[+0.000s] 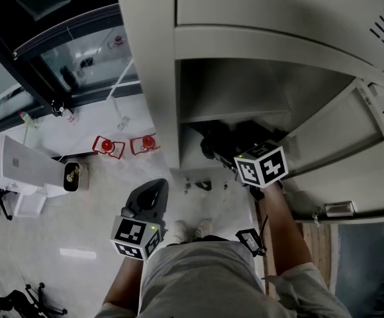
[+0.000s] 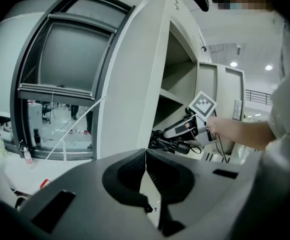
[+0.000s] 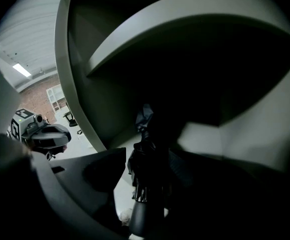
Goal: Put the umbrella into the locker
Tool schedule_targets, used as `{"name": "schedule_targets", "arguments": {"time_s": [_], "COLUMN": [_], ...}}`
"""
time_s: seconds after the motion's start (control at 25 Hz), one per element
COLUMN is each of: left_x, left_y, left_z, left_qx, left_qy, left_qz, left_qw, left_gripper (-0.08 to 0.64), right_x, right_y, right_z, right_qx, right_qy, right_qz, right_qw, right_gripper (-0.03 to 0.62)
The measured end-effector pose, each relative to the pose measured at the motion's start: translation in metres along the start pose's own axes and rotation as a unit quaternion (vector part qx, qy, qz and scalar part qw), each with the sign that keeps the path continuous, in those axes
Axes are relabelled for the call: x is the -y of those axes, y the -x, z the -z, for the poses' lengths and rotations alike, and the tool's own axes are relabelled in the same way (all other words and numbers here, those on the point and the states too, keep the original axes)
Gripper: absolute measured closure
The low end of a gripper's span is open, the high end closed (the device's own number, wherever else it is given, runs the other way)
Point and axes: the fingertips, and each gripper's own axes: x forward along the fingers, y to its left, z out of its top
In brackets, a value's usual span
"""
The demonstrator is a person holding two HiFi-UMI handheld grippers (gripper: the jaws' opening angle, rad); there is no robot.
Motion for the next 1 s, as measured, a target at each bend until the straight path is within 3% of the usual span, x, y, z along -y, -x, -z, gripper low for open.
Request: {"name": "schedule_targets", "arguments": {"time_s": [0.48,1.0], "left_x": [0.015,0.028], "left_y": [0.001,-0.001], "left_z": [0.005,0.008], "left_qx": [-0.001,-0.008], "left_qy": [-0.004,-0.009], "left_qz": [0.010,0.022], "left_qw": [0.9999,0.9997], "left_gripper": [0.543,0.543], "right_x": [-0.016,0.001], "right_y": [0.029,0.038], "right_z": [0.046,0.090], "right_qx": [-0.004,-0.021], "right_qy": [-0.004,-0.016], "right_qz": [0.012,0.048], "right_qw": [1.000,0.998], "right_gripper": [0.333,0.334]}}
